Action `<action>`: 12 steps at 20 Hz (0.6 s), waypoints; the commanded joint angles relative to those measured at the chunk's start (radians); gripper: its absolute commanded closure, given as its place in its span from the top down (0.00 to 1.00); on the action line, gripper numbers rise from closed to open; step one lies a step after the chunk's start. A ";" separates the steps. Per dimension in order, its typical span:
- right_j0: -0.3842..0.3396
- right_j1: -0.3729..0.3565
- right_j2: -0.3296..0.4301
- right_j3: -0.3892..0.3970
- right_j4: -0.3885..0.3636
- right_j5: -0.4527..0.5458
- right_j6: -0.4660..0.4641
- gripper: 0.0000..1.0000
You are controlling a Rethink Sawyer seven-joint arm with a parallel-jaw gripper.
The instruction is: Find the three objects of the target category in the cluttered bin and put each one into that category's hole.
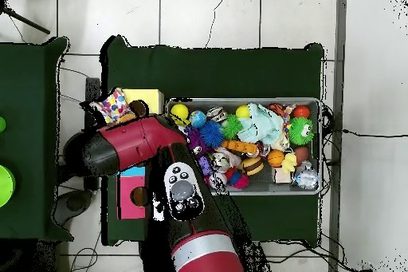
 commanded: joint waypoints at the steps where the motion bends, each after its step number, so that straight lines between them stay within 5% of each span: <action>1: -0.039 0.106 -0.071 0.070 -0.005 -0.030 0.160 0.00; 12: -0.134 0.026 -0.024 0.125 -0.043 0.024 -0.005 0.00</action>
